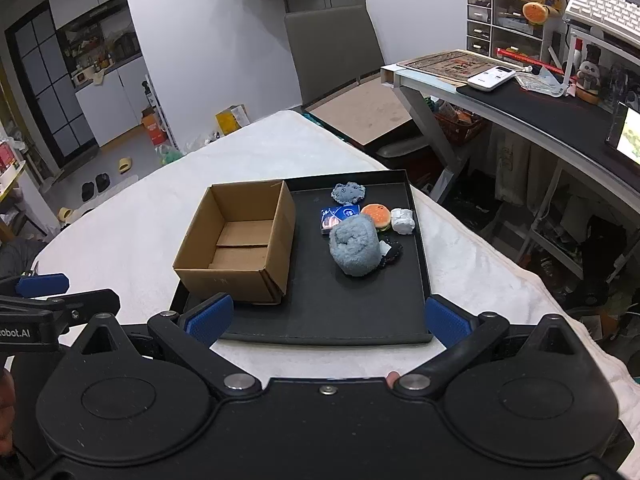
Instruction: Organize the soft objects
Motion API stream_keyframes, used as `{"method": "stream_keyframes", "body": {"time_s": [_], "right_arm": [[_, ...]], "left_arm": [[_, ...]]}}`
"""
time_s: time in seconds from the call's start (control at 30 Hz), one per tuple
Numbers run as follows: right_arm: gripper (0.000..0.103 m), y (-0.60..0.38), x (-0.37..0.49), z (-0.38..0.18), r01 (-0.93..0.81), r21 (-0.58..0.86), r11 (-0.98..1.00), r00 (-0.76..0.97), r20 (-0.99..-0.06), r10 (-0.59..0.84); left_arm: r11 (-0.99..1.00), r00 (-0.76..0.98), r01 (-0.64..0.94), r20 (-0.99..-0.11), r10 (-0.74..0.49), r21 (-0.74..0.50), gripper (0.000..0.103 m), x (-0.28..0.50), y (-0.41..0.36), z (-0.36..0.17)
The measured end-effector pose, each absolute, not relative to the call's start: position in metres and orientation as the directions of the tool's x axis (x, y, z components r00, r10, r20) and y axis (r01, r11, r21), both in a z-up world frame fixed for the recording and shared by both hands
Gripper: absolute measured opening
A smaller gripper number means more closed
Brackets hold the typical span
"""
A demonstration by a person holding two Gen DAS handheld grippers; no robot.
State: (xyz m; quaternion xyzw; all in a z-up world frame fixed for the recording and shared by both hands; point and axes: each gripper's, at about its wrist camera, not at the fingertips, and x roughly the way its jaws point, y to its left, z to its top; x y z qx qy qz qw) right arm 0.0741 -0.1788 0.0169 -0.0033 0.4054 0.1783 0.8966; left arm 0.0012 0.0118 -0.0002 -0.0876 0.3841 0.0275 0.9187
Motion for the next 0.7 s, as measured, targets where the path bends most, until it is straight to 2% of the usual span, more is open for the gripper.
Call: {"method": "stream_keyframes", "body": {"time_s": [0.53,0.7], "right_arm": [[0.103,-0.169,0.109,0.002,-0.323,0.157,0.933,0.577,-0.749,0.325],[0.103,-0.167,0.122,-0.007,-0.341,0.201,0.918,0.546,-0.753,0.368]], "left_arm": [[0.979,0.662,-0.135,-0.749,-0.026,-0.153,0.102,0.040,0.030,-0.016],[0.975,0.645,-0.143,-0.763,-0.040,-0.172,0.102,0.052,0.040,-0.027]]}}
